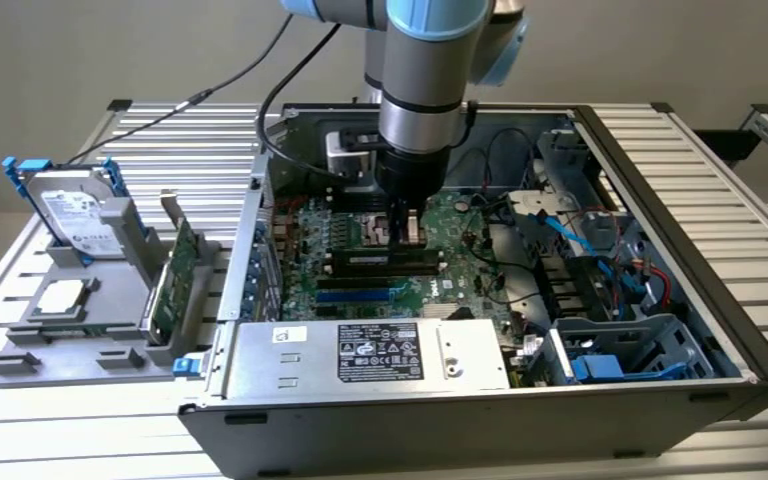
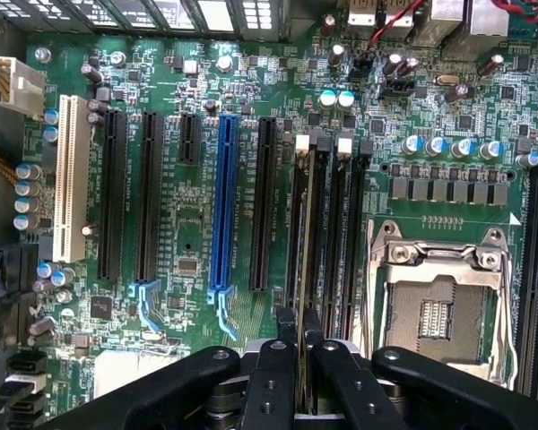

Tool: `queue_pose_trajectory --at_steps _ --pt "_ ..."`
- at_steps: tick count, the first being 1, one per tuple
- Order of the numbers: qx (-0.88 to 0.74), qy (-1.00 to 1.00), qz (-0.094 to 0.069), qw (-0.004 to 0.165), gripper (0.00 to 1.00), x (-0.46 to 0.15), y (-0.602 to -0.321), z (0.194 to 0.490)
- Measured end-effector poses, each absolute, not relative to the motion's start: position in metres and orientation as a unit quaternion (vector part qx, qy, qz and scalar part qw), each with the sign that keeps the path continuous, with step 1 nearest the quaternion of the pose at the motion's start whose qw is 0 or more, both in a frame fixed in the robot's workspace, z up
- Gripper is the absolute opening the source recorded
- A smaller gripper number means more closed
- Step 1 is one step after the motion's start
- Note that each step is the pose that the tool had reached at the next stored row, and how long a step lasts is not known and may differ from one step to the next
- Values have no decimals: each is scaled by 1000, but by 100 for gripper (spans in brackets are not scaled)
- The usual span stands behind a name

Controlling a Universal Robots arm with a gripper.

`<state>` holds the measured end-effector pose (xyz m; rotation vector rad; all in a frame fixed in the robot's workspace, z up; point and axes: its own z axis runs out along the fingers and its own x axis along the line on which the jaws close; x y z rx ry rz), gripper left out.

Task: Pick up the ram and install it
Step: 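Insert the ram into the slot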

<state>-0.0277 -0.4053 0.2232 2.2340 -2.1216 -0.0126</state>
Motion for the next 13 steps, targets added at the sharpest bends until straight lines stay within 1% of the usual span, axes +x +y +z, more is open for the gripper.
queue_pose_trajectory --at_steps 13 --pt "725 -688 -2 32 14 -28 -405 223"
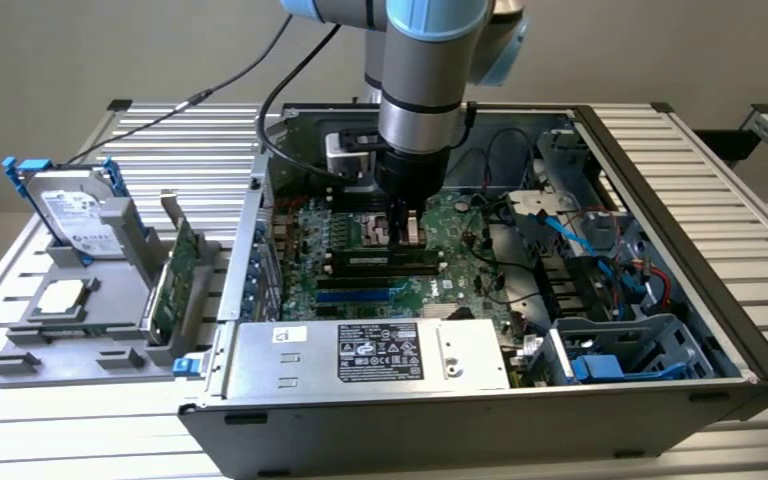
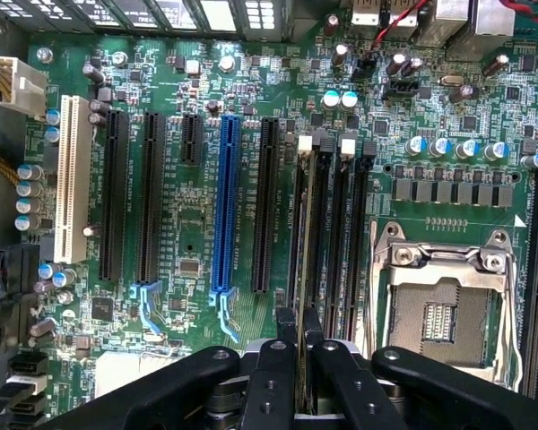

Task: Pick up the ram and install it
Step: 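Insert the ram into the slot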

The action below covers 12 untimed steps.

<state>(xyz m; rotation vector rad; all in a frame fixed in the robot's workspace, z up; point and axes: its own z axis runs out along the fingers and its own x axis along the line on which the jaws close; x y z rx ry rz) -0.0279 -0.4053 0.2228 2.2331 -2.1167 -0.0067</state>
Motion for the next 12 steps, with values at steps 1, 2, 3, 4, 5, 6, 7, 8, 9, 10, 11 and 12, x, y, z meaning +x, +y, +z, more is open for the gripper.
queue_pose_trajectory --at_steps 1,2,3,4,5,6,7,8,9,10,11,12 --pt "725 -688 -2 33 14 -28 -405 223" --pt "725 -688 -2 33 14 -28 -405 223" --pt "725 -687 -2 33 14 -28 -405 223" --pt "725 -687 -1 33 14 -28 -405 223" --pt "725 -688 -1 33 14 -28 -405 223" --pt "725 -687 -1 33 14 -28 -405 223" --pt "726 -687 -1 33 14 -28 -405 223" --pt "725 -687 -1 33 14 -28 -405 223" --pt "725 -687 -1 33 14 -28 -405 223" --pt "725 -687 -1 33 14 -28 -405 223" --pt "726 -687 -1 34 14 -28 -405 223" --pt "726 -687 0 33 14 -28 -405 223"
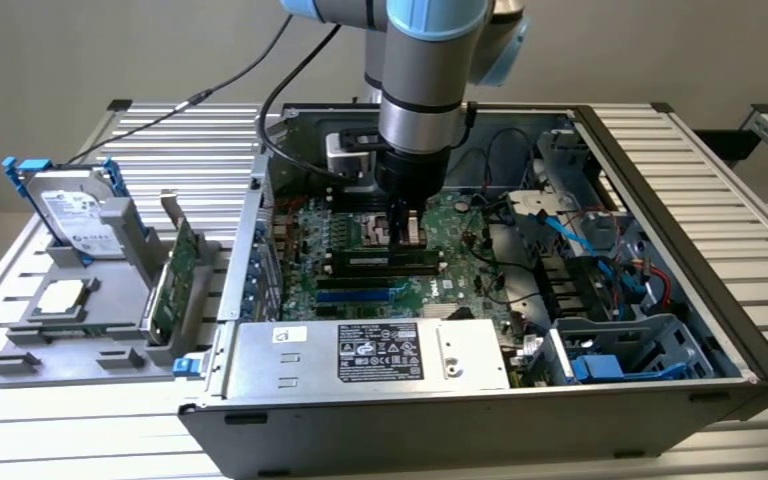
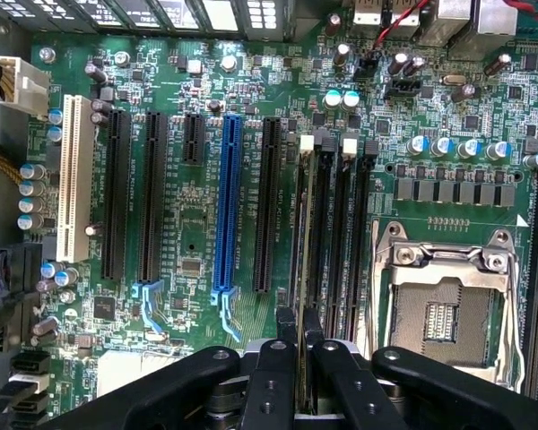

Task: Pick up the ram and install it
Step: 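Insert the ram into the slot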

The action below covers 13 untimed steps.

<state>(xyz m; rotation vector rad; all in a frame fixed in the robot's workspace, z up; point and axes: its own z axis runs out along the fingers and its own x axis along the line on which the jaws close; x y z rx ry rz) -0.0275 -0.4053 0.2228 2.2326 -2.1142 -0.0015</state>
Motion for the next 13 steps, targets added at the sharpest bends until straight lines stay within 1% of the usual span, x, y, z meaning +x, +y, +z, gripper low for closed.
queue_pose_trajectory --at_steps 13 --pt "726 -687 3 33 14 -29 -405 222"
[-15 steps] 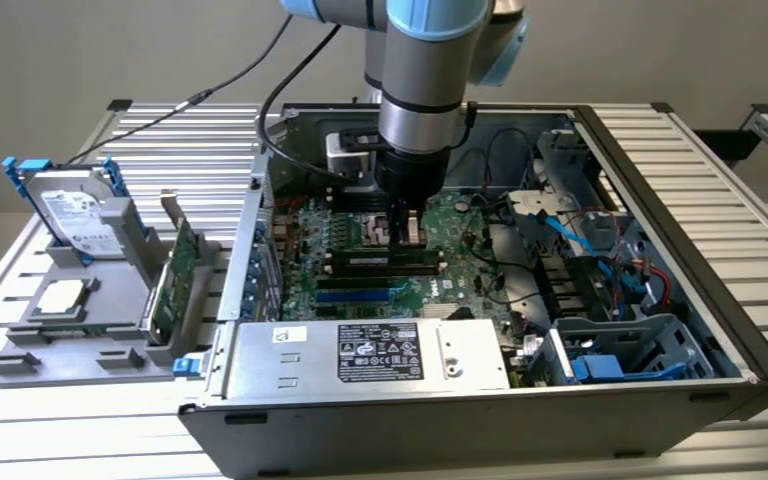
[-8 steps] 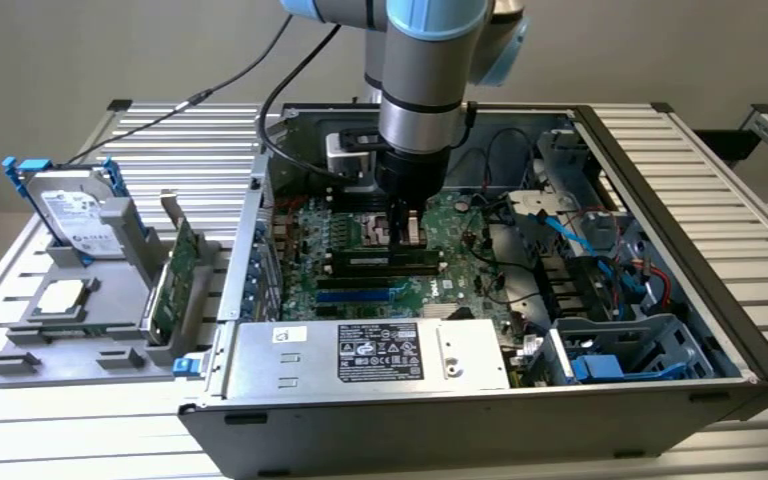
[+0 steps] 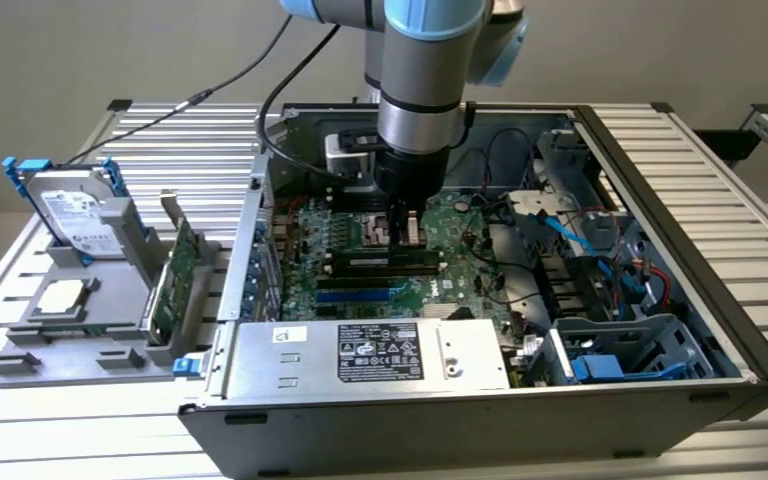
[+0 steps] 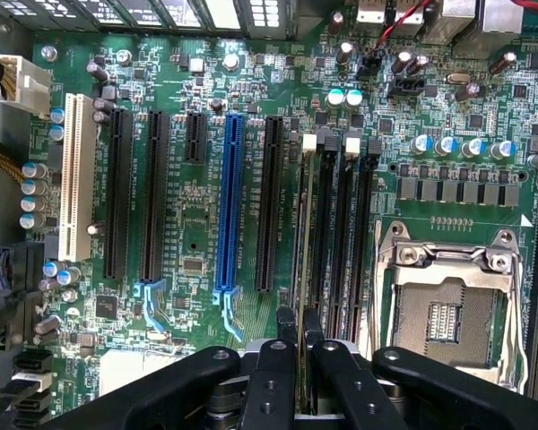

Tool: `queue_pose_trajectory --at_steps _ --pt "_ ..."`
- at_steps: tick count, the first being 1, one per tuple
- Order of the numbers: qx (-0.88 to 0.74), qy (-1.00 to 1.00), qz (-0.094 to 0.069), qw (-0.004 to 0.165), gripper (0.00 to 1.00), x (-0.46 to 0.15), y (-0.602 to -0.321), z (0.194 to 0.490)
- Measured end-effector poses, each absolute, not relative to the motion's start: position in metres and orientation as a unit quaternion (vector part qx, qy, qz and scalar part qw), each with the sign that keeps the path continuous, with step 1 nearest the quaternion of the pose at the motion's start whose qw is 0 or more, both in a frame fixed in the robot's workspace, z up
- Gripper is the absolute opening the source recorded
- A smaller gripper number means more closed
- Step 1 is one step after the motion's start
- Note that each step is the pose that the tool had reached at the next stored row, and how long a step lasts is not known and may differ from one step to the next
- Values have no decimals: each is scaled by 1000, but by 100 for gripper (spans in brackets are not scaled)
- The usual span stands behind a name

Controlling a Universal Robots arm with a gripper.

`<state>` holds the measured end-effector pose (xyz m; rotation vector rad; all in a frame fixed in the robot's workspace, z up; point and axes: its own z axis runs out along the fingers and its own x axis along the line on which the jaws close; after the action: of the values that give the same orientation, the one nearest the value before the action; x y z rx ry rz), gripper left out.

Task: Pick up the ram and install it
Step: 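Insert the ram into the slot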

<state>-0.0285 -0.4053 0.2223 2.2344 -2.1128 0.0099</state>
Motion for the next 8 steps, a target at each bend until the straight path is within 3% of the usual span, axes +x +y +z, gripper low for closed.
queue_pose_trajectory --at_steps 8 --pt "726 -687 3 33 14 -29 -404 222"
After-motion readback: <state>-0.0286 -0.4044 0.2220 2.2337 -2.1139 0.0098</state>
